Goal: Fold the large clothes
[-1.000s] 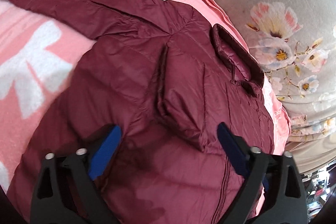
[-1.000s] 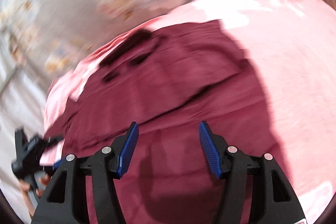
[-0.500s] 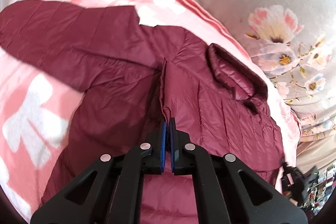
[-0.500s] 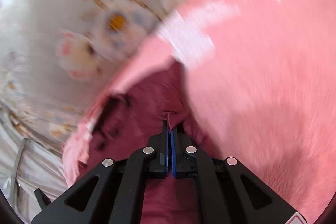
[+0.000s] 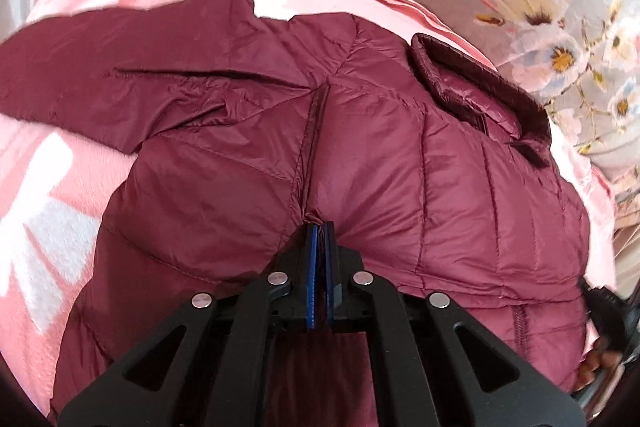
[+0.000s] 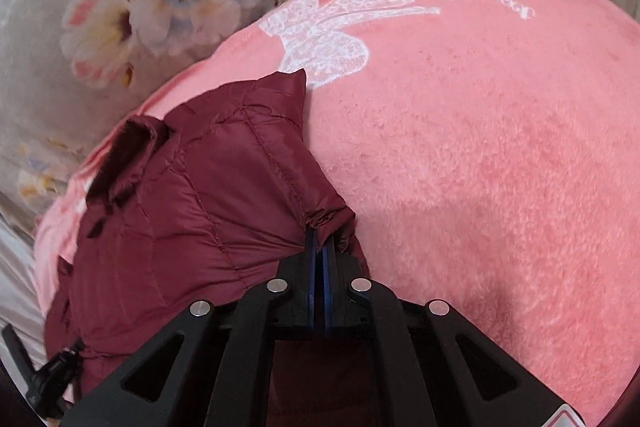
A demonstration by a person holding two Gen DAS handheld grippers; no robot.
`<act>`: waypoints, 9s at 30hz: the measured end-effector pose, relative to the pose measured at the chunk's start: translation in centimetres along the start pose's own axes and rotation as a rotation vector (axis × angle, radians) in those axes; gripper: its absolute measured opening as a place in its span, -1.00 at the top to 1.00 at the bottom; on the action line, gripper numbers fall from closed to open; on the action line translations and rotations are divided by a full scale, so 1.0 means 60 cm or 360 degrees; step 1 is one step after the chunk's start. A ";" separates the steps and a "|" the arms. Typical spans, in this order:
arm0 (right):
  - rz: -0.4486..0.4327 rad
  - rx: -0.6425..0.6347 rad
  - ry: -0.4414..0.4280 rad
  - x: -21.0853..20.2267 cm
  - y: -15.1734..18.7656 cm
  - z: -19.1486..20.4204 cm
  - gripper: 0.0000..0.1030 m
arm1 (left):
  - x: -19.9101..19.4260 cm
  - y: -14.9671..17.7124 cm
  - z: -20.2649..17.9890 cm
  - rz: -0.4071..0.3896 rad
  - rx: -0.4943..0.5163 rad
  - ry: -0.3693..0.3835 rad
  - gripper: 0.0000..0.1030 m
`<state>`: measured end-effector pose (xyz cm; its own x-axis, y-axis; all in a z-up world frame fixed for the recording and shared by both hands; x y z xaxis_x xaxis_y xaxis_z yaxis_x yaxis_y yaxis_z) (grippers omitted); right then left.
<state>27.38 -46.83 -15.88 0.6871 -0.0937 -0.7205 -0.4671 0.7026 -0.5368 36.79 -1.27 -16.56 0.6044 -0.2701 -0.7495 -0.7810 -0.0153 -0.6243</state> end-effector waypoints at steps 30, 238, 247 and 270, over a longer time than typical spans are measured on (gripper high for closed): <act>0.0116 -0.0753 -0.0053 -0.018 0.222 0.325 1.00 | -0.009 0.008 0.016 -0.0078 -0.0113 0.0127 0.92; 0.0235 -0.0002 -0.0502 0.061 -0.041 0.309 0.28 | 0.099 -0.176 -0.094 0.0080 -0.0559 0.0588 0.06; 0.0235 0.0043 -0.0546 0.086 -0.045 0.316 0.80 | 0.130 -0.187 -0.112 0.0113 -0.0529 0.0552 0.83; 0.0170 -0.0382 -0.0213 0.093 -0.015 0.319 0.85 | 0.129 -0.130 -0.126 -0.0073 -0.0092 0.0257 0.84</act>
<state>42.26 -34.47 -11.01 0.6865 0.0769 -0.7231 -0.6484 0.5149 -0.5608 46.37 -10.49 -15.81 0.6102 -0.4186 -0.6726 -0.7638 -0.0854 -0.6397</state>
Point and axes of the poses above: each gripper's, at about its wrist camera, not at the fingertips, and x roughly the way its jaws point, z to its left, y to its underside, the point moved 2 cm from there along x, roughly the way its jaws point, and after that the axes turned 5 degrees about x, right-handed, at the moved point
